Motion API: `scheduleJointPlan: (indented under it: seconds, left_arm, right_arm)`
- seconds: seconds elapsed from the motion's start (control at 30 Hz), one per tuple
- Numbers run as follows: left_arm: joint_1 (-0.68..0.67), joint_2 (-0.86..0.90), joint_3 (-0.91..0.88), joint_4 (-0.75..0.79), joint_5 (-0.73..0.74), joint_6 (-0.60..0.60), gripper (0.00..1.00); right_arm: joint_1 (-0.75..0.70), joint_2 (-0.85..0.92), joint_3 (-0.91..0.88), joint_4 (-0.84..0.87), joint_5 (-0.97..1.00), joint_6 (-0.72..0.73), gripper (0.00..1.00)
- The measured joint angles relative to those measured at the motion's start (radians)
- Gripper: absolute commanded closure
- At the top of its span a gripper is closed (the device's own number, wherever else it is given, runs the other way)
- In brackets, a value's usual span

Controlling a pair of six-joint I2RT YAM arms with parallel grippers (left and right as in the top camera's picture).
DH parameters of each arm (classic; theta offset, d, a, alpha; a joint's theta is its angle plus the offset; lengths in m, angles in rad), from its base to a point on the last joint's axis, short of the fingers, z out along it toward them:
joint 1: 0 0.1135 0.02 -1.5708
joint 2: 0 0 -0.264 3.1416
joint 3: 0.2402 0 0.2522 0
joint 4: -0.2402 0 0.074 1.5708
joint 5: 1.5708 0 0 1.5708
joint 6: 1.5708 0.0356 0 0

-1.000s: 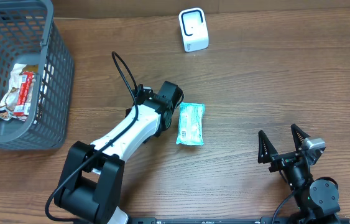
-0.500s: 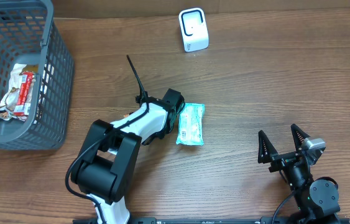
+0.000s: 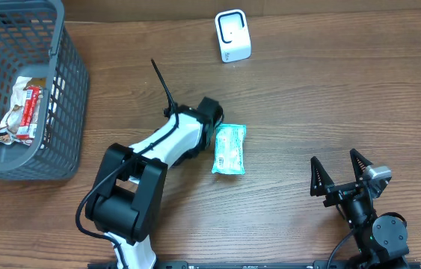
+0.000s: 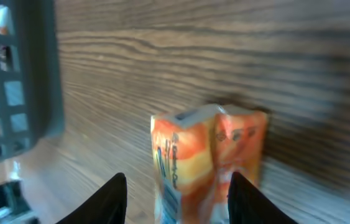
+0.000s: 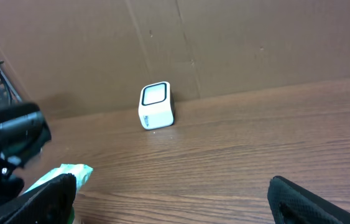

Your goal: Scan the item barcode

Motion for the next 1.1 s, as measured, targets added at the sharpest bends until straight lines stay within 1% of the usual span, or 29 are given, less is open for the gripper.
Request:
scheduleJointPlan:
  seconds: [0.13,0.27,0.37,0.47,0.5,0.57,0.63,0.8,0.93,1.1]
  left_arm:
    - [0.044,0.000,0.095,-0.048,0.109,-0.006,0.57]
    - [0.082,0.000,0.129,-0.038,0.198,0.008,0.52]
    - [0.089,0.000,0.129,-0.041,0.234,0.019,0.52]
    - [0.093,0.000,0.144,-0.084,0.259,0.023,0.50]
    - [0.099,0.000,0.158,-0.109,0.269,0.023,0.49]
    - [0.124,0.000,0.195,-0.131,0.298,0.022,0.42]
    - [0.166,-0.006,0.225,-0.129,0.350,0.034,0.37]
    - [0.344,-0.100,0.247,-0.098,0.531,0.102,0.32]
    - [0.498,-0.195,0.249,-0.099,0.644,0.163,0.32]
    - [0.580,-0.212,0.225,-0.069,0.694,0.192,0.32]
  right_arm:
    - [0.000,0.000,0.000,0.000,0.000,0.000,0.00]
    - [0.000,0.000,0.000,0.000,0.000,0.000,0.00]
    - [0.000,0.000,0.000,0.000,0.000,0.000,0.00]
    - [0.000,0.000,0.000,0.000,0.000,0.000,0.00]
    - [0.000,0.000,0.000,0.000,0.000,0.000,0.00]
    - [0.000,0.000,0.000,0.000,0.000,0.000,0.00]
    - [0.000,0.000,0.000,0.001,0.000,0.000,0.00]
    - [0.000,0.000,0.000,0.001,0.000,0.000,0.00]
    - [0.000,0.000,0.000,0.000,0.000,0.000,0.00]
    - [0.000,0.000,0.000,0.000,0.000,0.000,0.00]
